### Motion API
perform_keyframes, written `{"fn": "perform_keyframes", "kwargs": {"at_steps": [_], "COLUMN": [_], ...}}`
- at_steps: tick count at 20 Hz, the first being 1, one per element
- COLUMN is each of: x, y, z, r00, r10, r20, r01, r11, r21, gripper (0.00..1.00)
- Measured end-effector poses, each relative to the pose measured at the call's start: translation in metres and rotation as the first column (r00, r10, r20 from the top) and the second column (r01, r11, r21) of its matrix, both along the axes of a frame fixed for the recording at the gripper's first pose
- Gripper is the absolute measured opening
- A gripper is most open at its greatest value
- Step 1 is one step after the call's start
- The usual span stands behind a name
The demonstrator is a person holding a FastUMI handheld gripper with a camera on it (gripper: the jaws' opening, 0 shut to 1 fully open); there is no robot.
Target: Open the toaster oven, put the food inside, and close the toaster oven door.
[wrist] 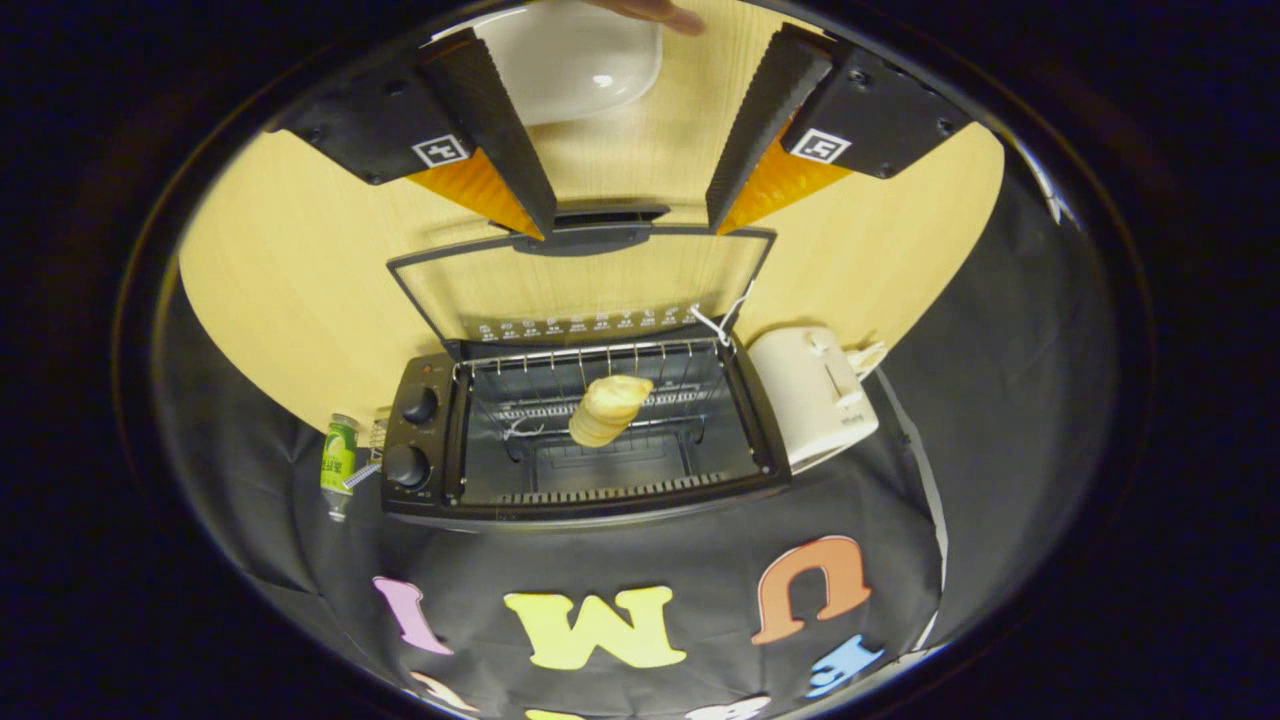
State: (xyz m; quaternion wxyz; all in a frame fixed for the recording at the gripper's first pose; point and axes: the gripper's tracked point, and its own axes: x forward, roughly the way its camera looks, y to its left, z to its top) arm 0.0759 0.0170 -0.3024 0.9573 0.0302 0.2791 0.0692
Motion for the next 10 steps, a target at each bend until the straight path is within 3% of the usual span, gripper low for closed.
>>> {"fn": "perform_keyframes", "kwargs": {"at_steps": [6,10], "x": [0.002,0.015], "y": [-0.002,-0.007], "z": [-0.04,-0.049], "r00": [0.994,0.993], "r10": [-0.032,-0.062], "r20": [-0.102,-0.101], "r01": [0.023,0.05], "r11": [0.996,0.992], "r21": [-0.09,-0.119], "gripper": [1.0,1.0]}}
